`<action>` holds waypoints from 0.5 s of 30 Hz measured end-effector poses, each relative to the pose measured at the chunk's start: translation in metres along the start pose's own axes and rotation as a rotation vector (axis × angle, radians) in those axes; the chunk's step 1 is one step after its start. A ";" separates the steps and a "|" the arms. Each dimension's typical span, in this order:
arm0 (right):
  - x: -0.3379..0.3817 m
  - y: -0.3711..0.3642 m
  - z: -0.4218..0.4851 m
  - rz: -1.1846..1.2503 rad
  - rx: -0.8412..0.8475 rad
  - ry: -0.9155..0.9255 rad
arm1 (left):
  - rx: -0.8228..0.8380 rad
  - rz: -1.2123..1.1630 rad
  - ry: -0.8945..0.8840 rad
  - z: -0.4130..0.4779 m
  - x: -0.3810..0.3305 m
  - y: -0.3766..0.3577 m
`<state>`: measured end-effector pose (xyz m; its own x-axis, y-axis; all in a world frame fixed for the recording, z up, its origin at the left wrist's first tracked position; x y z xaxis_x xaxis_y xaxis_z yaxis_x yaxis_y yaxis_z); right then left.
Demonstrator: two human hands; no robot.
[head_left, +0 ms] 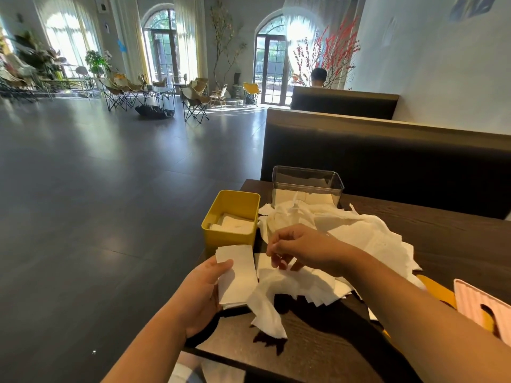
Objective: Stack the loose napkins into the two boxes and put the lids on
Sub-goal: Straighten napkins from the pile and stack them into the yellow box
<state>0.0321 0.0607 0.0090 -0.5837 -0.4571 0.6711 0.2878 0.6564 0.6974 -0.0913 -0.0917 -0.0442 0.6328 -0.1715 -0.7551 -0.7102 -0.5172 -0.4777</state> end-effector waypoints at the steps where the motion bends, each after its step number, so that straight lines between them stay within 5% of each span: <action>1: -0.001 -0.003 0.000 -0.013 0.002 -0.002 | 0.001 0.022 -0.011 0.000 0.000 -0.001; 7: -0.012 -0.015 -0.009 -0.152 -0.170 0.075 | -0.004 0.066 -0.071 0.007 0.001 0.002; 15: -0.017 -0.026 -0.040 -0.408 0.038 0.124 | -0.026 0.083 -0.073 0.010 0.001 0.004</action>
<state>0.0651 0.0273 -0.0098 -0.5479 -0.7507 0.3692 0.0230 0.4277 0.9037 -0.0966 -0.0859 -0.0518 0.5475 -0.1539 -0.8226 -0.7501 -0.5259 -0.4009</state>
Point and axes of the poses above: each hand's wrist, its own z-axis towards the middle knuckle, its own y-axis out of the back of the hand, x = y × z, the point moved 7 cm from there along z, towards the middle knuckle, and after that the axes turned 11 degrees about -z, right-handed, at the moved point
